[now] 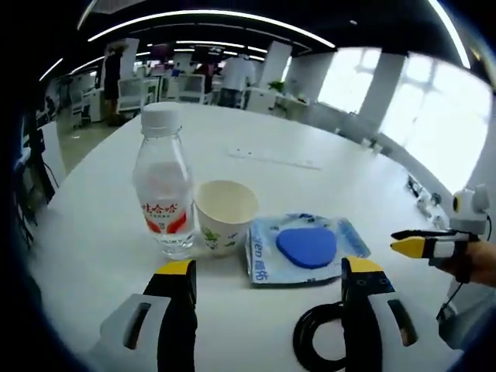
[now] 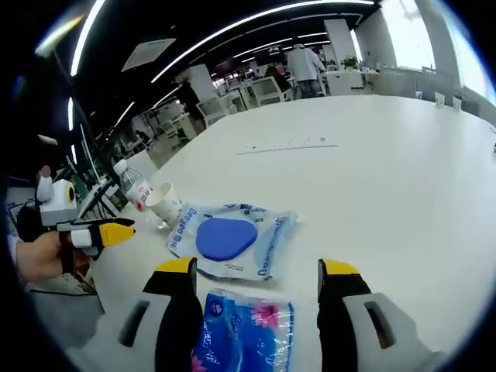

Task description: Arrange the tabletop items into an orderly group along one side of the table until the central work area is clear of visible clutter.

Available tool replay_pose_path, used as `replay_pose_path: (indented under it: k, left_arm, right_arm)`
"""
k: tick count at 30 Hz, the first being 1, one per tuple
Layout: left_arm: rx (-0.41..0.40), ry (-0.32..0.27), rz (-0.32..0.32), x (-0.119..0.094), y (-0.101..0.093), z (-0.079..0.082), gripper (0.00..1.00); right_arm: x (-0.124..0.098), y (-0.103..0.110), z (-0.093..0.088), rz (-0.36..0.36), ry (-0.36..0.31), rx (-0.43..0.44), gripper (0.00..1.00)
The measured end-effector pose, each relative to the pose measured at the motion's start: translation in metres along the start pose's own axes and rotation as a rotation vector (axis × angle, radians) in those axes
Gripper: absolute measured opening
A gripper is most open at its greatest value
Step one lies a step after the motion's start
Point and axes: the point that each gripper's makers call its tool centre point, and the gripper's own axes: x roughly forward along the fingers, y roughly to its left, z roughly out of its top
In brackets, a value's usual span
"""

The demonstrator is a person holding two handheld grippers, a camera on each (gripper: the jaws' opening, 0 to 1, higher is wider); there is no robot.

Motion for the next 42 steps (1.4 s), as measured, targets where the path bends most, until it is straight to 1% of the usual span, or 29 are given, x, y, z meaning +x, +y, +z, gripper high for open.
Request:
replay_pose_path:
  k: [4, 7, 9, 13, 15, 19, 24, 28, 33, 39, 41, 42]
  left_arm:
    - [0.017, 0.0, -0.007, 0.001, -0.003, 0.003, 0.72]
    - [0.033, -0.005, -0.011, 0.0, -0.01, 0.006, 0.73]
    - [0.041, -0.005, -0.016, 0.001, -0.012, 0.006, 0.73]
    - [0.066, 0.003, -0.032, -0.001, -0.02, 0.005, 0.73]
    - [0.08, 0.007, -0.049, -0.003, -0.032, 0.002, 0.73]
    - [0.071, 0.023, -0.071, 0.003, -0.034, 0.0, 0.72]
    - [0.076, 0.044, -0.111, 0.005, -0.049, -0.004, 0.7]
    - [0.055, 0.068, -0.142, 0.01, -0.057, -0.011, 0.69]
    - [0.071, 0.092, -0.182, 0.014, -0.069, -0.018, 0.66]
    - [0.079, 0.12, -0.218, 0.02, -0.08, -0.025, 0.64]
    - [0.098, 0.132, -0.23, 0.023, -0.082, -0.027, 0.64]
    - [0.11, 0.14, -0.24, 0.022, -0.087, -0.029, 0.64]
  right_arm:
    - [-0.004, -0.001, -0.001, 0.002, -0.003, 0.0, 0.6]
    - [-0.004, -0.003, -0.002, 0.001, -0.005, 0.004, 0.6]
    - [-0.006, -0.003, -0.005, 0.0, -0.003, 0.008, 0.6]
    - [-0.011, -0.007, -0.01, -0.008, -0.002, 0.026, 0.59]
    - [-0.012, -0.009, -0.012, -0.01, -0.005, 0.039, 0.59]
    - [-0.019, -0.013, -0.017, -0.019, -0.005, 0.05, 0.59]
    - [-0.028, -0.022, -0.024, -0.04, -0.007, 0.084, 0.58]
    - [-0.037, -0.031, -0.033, -0.058, -0.001, 0.097, 0.58]
    - [-0.045, -0.042, -0.044, -0.082, -0.004, 0.13, 0.58]
    - [-0.054, -0.046, -0.056, -0.11, -0.005, 0.164, 0.57]
    - [-0.057, -0.047, -0.061, -0.111, -0.003, 0.182, 0.57]
    - [-0.058, -0.047, -0.063, -0.112, -0.006, 0.196, 0.57]
